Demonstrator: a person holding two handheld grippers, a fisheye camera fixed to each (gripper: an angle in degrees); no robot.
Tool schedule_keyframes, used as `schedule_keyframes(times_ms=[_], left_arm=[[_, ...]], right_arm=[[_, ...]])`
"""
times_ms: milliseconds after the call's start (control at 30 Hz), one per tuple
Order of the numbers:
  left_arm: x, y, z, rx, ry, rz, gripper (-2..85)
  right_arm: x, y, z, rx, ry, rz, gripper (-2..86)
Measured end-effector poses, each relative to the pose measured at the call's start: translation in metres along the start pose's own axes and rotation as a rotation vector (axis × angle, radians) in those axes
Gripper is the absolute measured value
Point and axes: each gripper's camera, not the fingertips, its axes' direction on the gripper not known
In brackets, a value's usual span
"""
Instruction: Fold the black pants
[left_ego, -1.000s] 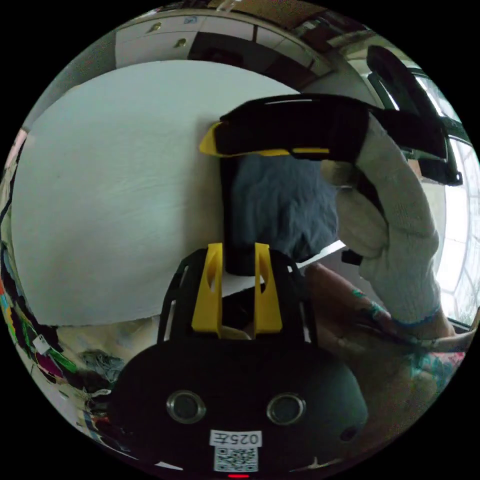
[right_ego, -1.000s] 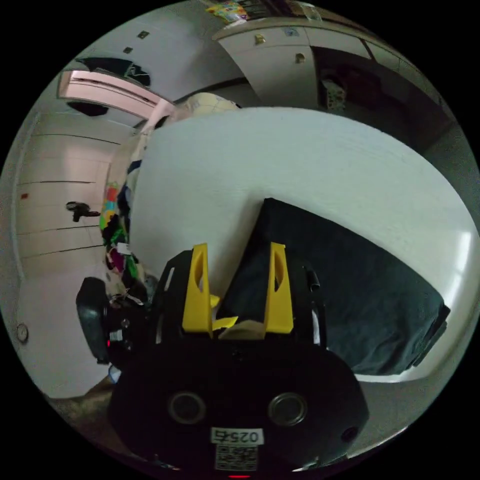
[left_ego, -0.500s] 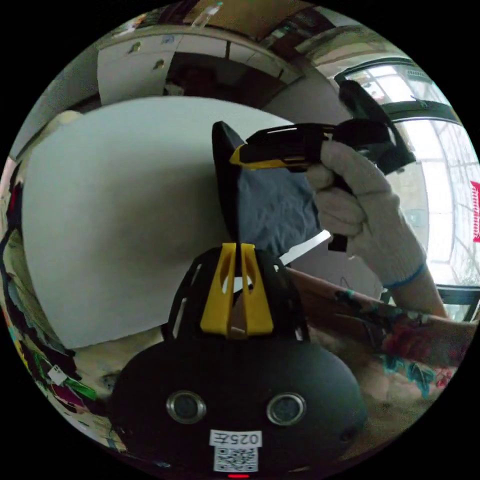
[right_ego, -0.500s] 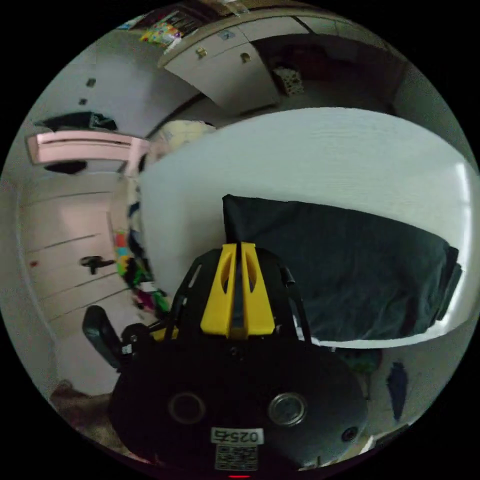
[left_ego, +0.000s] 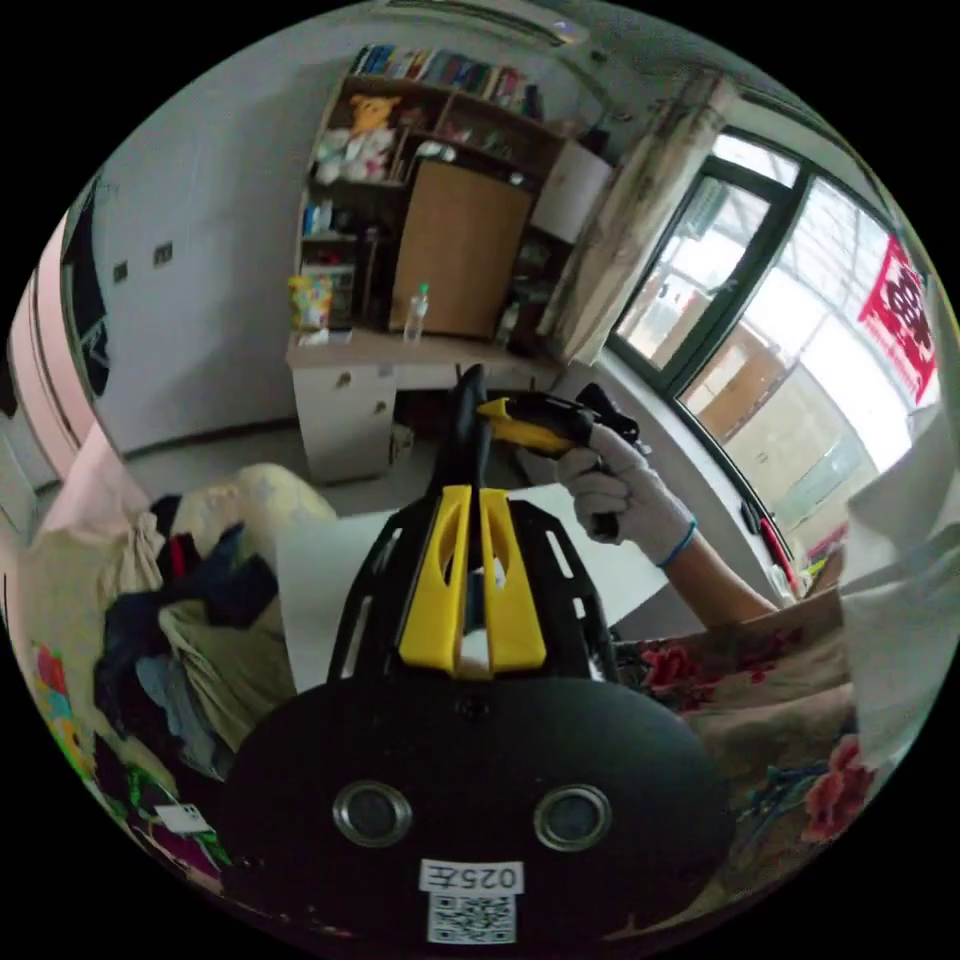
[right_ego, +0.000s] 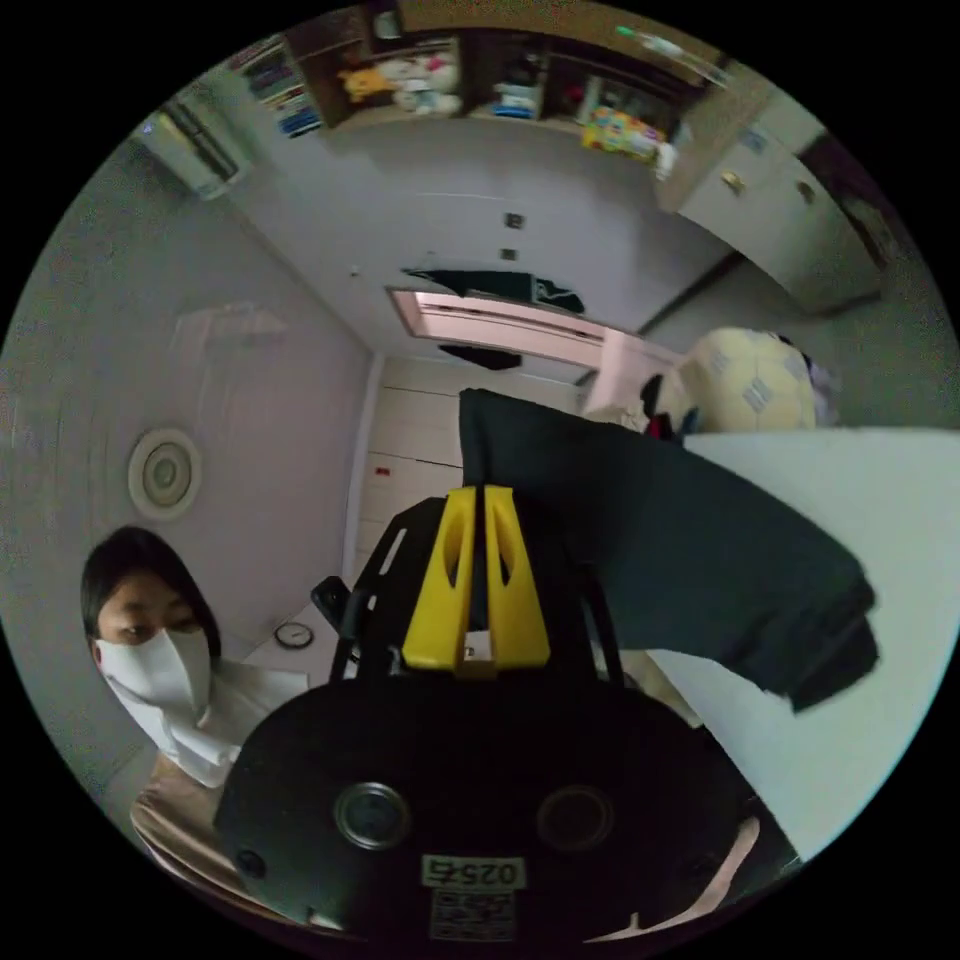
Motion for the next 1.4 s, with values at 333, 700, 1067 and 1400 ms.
schedule_keyframes(times_ms=[333,700,1067,1400], left_arm=[[0.145,0.000,0.140,-0.274,-0.070,0.200,-1.1],[0.250,0.063,0.347,-0.710,0.344,0.194,-0.9],[0.236,0.047,0.371,-0.755,0.544,0.116,3.7],[0.055,0.058,0.293,-0.566,0.141,-0.502,6.0]], right_arm=[[0.068,0.025,-0.147,-0.144,0.469,0.025,-0.7],[0.244,0.152,-0.354,-0.136,0.725,0.452,-0.5],[0.284,0.197,-0.488,0.036,0.710,0.495,5.6],[0.267,0.147,-0.387,-0.262,0.807,0.065,6.8]])
